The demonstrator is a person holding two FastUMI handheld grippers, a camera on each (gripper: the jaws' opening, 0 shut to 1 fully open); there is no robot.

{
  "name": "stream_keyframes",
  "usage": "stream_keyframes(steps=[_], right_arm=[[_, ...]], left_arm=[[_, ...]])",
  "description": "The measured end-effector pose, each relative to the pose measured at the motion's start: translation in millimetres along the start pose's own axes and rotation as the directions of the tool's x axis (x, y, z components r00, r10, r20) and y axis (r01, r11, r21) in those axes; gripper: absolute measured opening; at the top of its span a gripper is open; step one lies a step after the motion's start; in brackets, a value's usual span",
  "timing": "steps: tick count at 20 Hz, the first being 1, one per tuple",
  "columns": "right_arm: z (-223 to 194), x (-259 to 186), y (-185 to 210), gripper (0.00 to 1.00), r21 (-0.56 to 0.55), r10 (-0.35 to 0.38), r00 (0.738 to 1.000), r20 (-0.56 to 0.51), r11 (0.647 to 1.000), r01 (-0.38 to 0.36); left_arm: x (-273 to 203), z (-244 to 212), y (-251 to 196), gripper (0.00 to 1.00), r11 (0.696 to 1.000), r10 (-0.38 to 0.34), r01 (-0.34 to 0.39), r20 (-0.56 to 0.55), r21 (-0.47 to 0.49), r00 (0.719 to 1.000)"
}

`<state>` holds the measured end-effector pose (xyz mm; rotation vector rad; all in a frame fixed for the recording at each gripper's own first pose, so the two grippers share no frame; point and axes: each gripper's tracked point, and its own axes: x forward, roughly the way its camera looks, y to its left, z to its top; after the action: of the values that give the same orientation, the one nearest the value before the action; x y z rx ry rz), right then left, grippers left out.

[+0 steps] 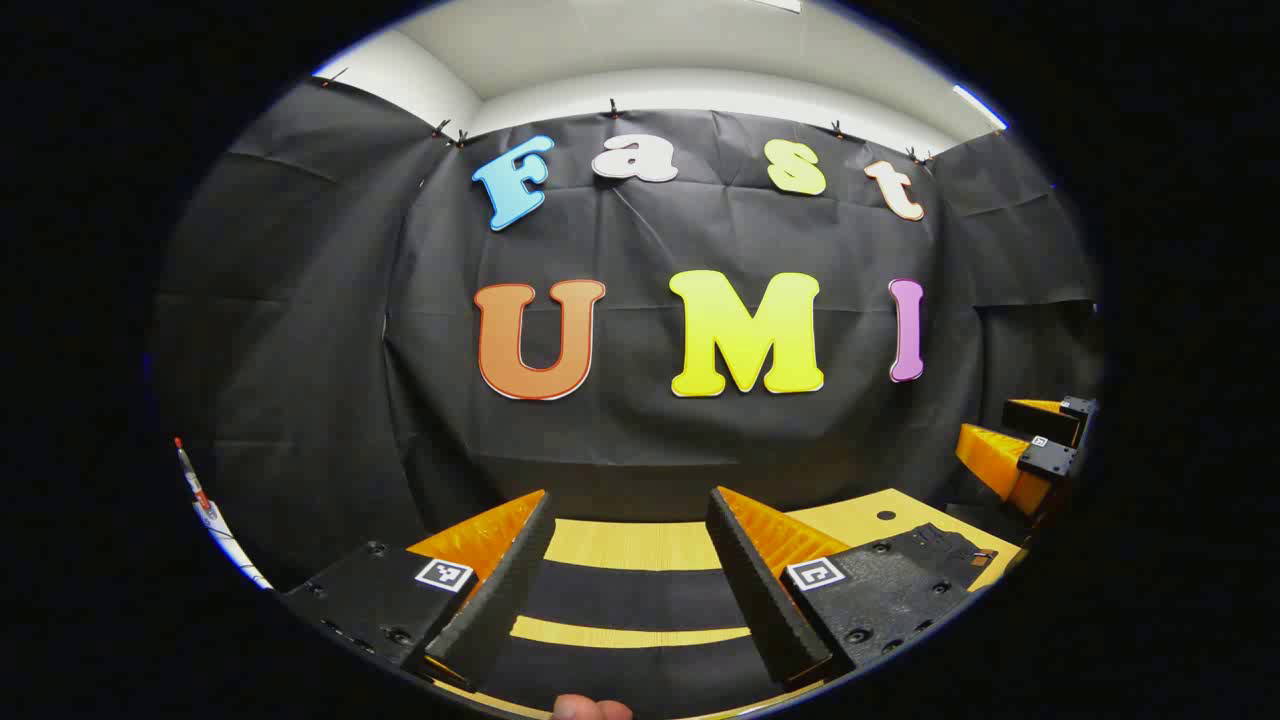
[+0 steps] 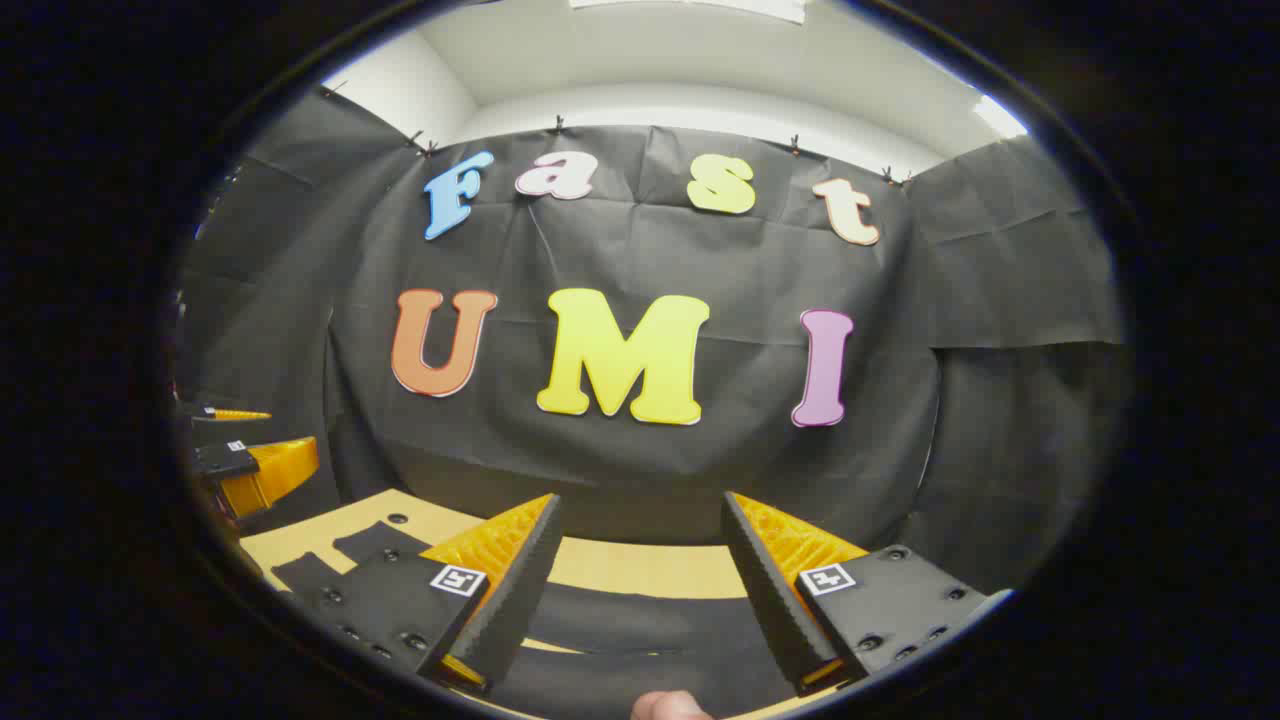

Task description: Grasp the waist and the cuffs of the jeans and fold them to make the two legs overlap; first hold the waist and fold one-third of the jeans toward the cuffs, then hold the cuffs and fold the remaining one-third in the same direction to finish folding.

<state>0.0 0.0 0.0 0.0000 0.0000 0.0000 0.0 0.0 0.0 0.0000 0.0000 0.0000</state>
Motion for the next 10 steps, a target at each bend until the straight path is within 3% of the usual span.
stream_keyframes(steps=[10], right_arm=[[-4,5,-15,0.96,0.003,-0.019,1.000,0.000,1.000,0.019]], left_arm=[[8,-1,-7,0.98,1.000,-0.015,0.015,-0.008,0.006,1.000]])
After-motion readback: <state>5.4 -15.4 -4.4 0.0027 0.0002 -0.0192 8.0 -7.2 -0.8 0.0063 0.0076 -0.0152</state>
